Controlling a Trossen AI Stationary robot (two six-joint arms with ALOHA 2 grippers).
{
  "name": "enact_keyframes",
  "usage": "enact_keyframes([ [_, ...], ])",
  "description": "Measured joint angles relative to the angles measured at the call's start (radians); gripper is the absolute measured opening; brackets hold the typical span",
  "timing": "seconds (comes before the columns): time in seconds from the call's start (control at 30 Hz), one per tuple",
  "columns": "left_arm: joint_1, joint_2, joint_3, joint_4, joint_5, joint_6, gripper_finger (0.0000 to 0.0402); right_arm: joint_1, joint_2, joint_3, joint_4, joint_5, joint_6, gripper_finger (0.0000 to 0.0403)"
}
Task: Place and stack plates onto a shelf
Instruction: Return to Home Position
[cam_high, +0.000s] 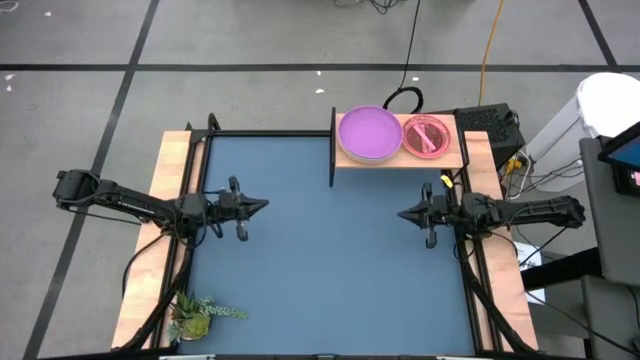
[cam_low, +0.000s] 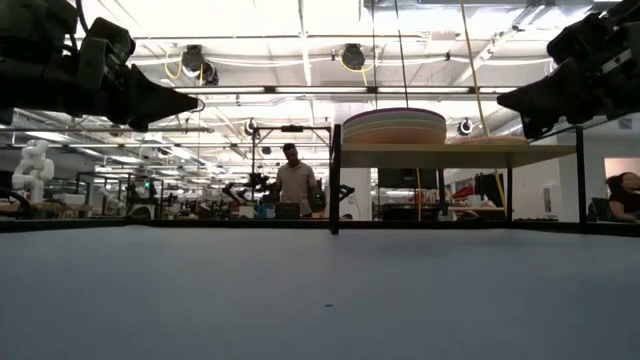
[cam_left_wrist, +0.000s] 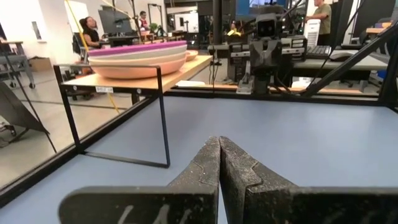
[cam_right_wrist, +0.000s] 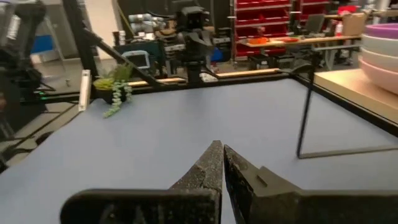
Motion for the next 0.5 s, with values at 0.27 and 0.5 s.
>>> enact_keyframes([
  [0.27,0.000,0.000,0.000,-0.011,0.004,-0.013,0.0001,0.039,-0.041,0.000,-0.043,-0.009,-0.022,0.0000],
  [0.5,0.000,0.000,0.000,-0.014,0.005,-0.011,0.0001,0.039,-0.107,0.009,-0.054,-0.011,-0.085,0.0000],
])
